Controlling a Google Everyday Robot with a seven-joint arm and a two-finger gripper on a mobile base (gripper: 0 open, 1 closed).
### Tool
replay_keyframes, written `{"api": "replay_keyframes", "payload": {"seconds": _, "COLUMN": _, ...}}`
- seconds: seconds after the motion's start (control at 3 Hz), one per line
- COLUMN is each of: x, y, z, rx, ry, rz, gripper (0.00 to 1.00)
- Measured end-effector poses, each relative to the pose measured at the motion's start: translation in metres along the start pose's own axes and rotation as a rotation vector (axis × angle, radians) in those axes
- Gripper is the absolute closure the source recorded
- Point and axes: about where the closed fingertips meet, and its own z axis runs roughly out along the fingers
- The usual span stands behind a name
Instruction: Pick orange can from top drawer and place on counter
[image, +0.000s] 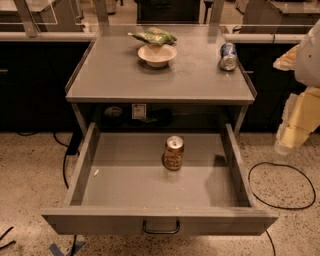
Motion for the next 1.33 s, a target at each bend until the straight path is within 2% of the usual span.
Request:
{"api": "replay_keyframes", "payload": {"seconds": 0.33, "x": 0.0, "y": 0.0, "z": 0.0, "rx": 0.0, "ry": 0.0, "rz": 0.0, "gripper": 0.0}}
{"api": "replay_keyframes", "payload": {"seconds": 0.67, "x": -0.006, "y": 0.002, "z": 0.004, "rx": 0.012, "ry": -0.009, "rz": -0.032, "gripper": 0.0}}
{"api": "replay_keyframes", "payload": {"seconds": 1.0, "x": -0.016, "y": 0.011, "z": 0.024, "rx": 0.001, "ry": -0.045, "rz": -0.082, "gripper": 0.0}}
{"api": "replay_keyframes", "payload": {"seconds": 1.33, "x": -0.03, "y": 0.026, "z": 0.06, "rx": -0.036, "ry": -0.093, "rz": -0.128, "gripper": 0.0}}
